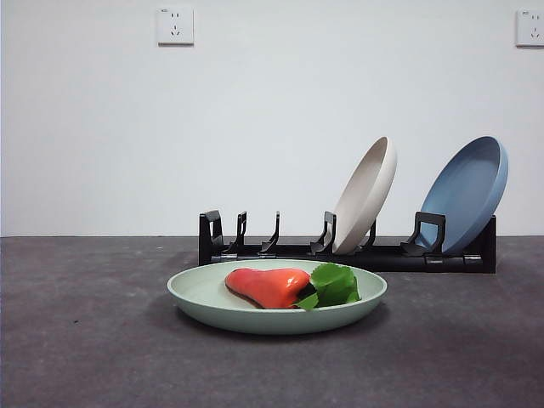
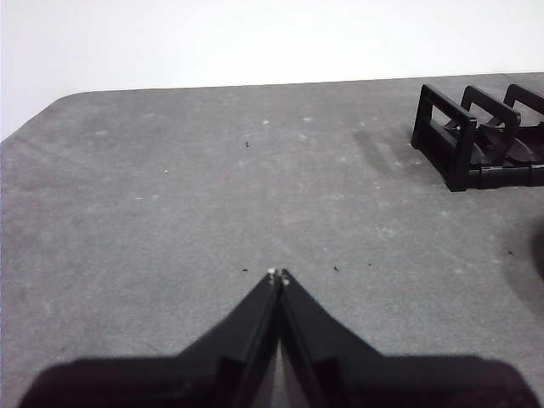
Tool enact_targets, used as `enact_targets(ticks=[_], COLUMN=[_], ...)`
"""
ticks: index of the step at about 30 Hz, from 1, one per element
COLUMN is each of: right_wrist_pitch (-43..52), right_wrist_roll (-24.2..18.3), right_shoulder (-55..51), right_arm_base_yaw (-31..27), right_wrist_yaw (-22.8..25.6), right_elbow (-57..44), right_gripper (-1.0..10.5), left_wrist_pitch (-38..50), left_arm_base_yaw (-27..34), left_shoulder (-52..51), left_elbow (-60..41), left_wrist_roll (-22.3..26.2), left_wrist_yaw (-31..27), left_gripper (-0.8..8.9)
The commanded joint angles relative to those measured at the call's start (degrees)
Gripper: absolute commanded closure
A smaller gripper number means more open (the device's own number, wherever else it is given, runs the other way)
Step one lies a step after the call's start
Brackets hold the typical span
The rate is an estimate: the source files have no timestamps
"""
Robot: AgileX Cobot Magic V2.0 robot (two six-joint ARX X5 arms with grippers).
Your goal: Take the green plate from the plate rack,put the plate on the table,take the carrot from the table,put the carrot in the plate
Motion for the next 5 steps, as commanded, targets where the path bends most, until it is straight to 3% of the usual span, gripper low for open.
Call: enact_targets(ticks=[1, 5], right_wrist_pitch=[0.1, 0.1], right_wrist_roll=[0.5, 0.5], right_shoulder=[-0.1, -0.1], right_arm_base_yaw=[0.0, 0.0], right_wrist_yaw=[0.2, 0.2], right_elbow=[-0.9, -0.9], right_gripper=[9.5, 9.5], left_wrist_pitch=[0.3, 0.3], left_arm_base_yaw=[0.2, 0.2], left_shoulder=[-0.2, -0.2], left_elbow=[-0.8, -0.8], left_wrist_roll=[-0.5, -0.5], left_wrist_yaw=[0.3, 0.3], left_gripper=[8.17, 8.17])
